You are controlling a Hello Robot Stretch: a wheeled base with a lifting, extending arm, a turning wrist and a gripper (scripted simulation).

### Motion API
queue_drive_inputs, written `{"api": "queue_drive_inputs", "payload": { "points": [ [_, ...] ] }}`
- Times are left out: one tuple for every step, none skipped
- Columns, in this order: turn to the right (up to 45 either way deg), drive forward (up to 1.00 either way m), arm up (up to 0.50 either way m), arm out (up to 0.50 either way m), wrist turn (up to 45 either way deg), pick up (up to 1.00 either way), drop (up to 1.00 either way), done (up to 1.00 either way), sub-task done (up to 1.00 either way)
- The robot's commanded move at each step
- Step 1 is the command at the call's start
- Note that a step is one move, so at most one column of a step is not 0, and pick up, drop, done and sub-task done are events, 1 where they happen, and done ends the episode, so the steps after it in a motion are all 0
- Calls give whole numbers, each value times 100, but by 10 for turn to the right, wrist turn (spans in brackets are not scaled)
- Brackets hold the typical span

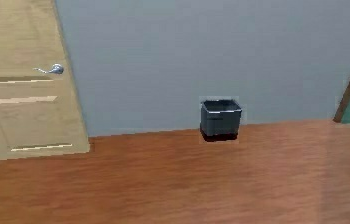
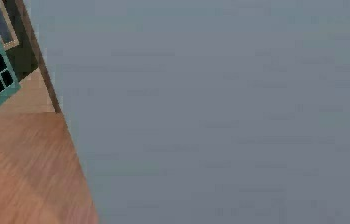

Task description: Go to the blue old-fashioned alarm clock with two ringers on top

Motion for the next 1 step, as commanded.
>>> {"api": "queue_drive_inputs", "payload": {
  "points": [
    [-30,0,0,0,0,0,0,0,0]
  ]
}}
